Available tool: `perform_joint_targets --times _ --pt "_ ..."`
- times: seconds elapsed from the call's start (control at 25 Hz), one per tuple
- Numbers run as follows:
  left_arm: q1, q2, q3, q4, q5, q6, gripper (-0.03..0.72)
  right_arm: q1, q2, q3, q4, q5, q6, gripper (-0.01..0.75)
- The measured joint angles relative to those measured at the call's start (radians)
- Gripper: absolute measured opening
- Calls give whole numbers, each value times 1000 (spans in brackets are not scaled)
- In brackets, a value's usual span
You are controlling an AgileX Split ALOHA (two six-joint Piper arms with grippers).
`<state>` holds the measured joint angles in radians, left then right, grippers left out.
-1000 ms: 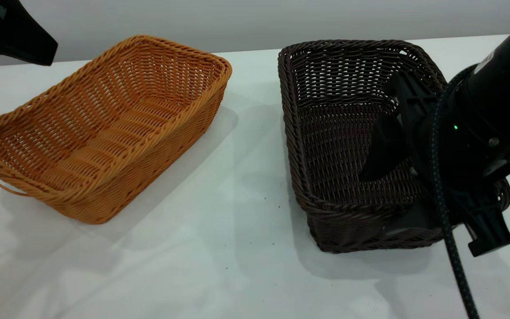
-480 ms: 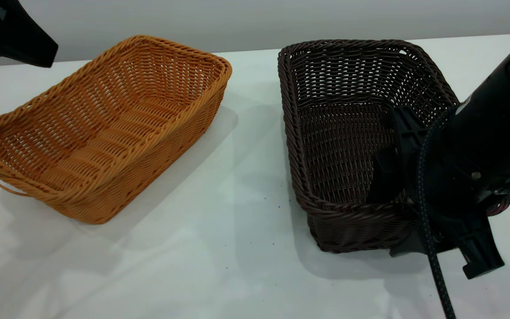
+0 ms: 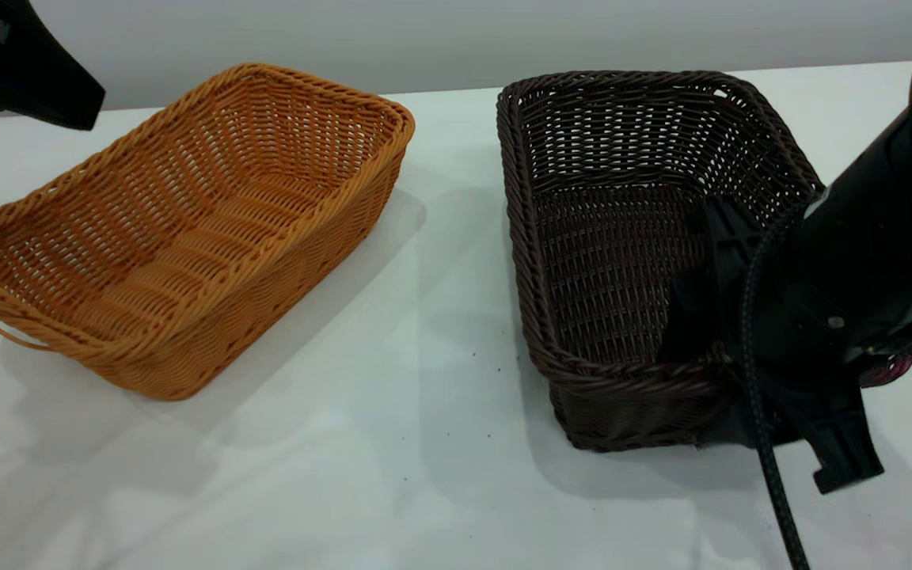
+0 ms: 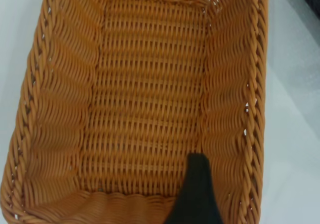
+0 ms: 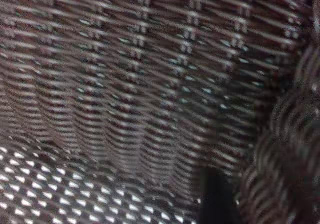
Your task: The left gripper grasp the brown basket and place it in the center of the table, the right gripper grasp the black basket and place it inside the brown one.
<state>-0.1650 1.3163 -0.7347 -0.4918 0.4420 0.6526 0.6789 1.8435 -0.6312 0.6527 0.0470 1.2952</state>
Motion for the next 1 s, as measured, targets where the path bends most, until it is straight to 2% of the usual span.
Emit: perform_joint_targets --times 0.4,0.52,0.72,1.0 --pt "0 0 0 0 8 0 530 0 46 -1 7 -3 2 309" --pt "0 0 0 0 9 0 530 0 46 -1 7 -11 2 251" --pt "0 0 0 0 4 0 530 0 46 -1 7 -62 -8 246" --pt "0 22 0 -28 0 0 530 0 46 -3 -12 -59 -25 246"
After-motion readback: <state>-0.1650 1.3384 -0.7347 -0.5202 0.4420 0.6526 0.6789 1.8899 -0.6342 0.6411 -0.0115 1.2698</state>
